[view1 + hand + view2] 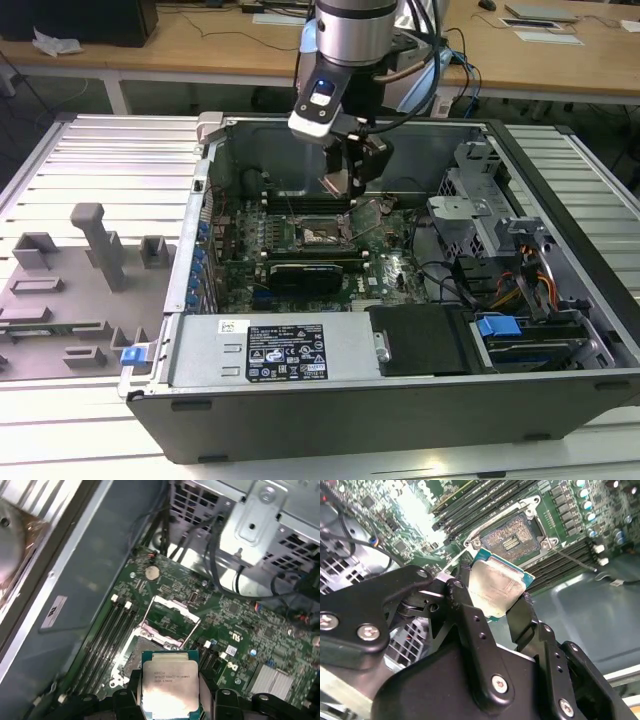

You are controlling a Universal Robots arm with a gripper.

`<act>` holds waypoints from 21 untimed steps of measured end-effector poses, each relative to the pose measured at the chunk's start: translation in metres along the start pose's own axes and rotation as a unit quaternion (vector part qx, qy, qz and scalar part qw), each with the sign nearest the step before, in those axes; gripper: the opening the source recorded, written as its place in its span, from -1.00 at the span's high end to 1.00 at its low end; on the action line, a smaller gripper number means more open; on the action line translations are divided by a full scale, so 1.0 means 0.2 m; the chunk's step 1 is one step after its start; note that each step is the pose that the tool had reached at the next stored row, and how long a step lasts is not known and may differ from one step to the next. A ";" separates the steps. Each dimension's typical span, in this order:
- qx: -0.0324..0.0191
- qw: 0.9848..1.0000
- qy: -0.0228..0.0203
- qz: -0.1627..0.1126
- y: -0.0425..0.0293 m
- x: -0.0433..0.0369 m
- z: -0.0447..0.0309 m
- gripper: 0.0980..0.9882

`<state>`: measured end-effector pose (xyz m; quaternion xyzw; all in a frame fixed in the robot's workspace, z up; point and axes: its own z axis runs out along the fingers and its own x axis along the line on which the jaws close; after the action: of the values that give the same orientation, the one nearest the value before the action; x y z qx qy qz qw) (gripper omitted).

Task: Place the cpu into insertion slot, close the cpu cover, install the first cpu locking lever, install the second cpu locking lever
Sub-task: 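Place the cpu into insertion slot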

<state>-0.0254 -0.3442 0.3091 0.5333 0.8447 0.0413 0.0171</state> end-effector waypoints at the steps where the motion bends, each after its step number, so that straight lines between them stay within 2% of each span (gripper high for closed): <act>1: 0.000 1.000 -0.001 0.007 0.000 0.000 0.001 0.00; 7: -0.001 0.998 -0.005 0.062 -0.001 0.000 0.012 0.00; 11: -0.001 0.995 -0.009 0.101 -0.002 0.000 0.023 0.00; 12: -0.001 0.994 -0.010 0.108 -0.007 0.001 0.030 0.00; 16: -0.003 0.993 -0.012 0.116 -0.031 0.011 0.063 0.00; 18: -0.004 0.992 -0.013 0.125 -0.037 0.013 0.086 0.00; 21: -0.004 0.989 -0.014 0.144 -0.047 0.016 0.126 0.00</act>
<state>-0.0334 -0.3439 0.2832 0.6498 0.7587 0.0390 0.0251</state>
